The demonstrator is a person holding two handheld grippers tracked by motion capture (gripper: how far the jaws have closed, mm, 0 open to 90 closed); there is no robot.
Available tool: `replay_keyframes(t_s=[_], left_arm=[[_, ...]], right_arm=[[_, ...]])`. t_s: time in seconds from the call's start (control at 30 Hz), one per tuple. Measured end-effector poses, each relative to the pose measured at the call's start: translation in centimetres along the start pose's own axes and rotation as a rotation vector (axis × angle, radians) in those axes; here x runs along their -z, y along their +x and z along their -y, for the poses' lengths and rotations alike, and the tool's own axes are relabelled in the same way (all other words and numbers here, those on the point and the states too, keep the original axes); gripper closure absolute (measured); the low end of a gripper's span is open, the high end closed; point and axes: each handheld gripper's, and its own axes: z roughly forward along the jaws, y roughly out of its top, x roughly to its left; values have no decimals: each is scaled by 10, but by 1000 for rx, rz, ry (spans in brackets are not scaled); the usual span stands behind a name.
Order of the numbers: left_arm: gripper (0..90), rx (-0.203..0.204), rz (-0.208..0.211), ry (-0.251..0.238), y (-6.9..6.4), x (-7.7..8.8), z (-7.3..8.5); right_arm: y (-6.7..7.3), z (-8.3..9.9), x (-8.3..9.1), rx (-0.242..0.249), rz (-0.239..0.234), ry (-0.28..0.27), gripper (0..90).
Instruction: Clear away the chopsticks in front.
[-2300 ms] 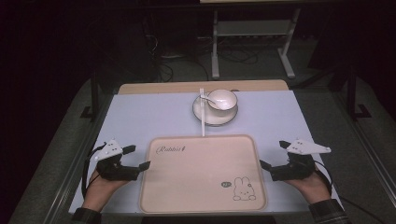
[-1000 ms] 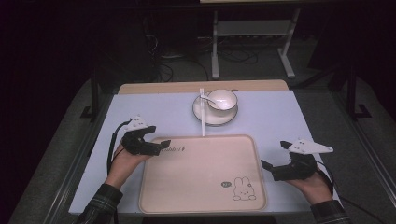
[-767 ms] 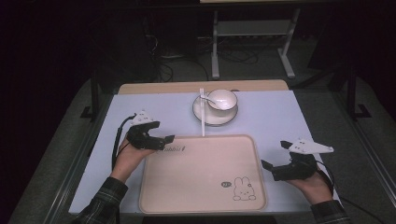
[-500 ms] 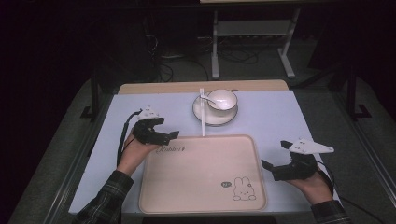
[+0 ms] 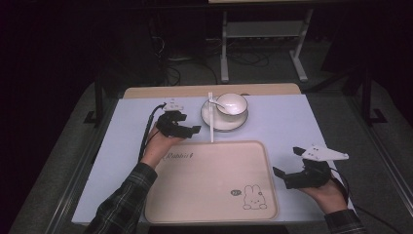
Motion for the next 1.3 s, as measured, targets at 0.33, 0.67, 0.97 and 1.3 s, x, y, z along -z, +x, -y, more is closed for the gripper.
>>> replay_keyframes(t_s=[0.33, 0.67, 0.97, 1.3], left_arm=[[288, -13, -19, 53, -1, -37, -20], [392, -14, -57, 130, -1, -68, -29], [462, 16, -75, 169, -2, -91, -31], [546, 22, -104, 184, -4, -102, -32]], right_arm=[[-1, 1, 1, -7, -4, -4, 0], [-2, 1, 2, -16, -7, -12, 0], [-3, 2, 3, -25, -9, -19, 0], [-5, 2, 5, -32, -8, -26, 0]])
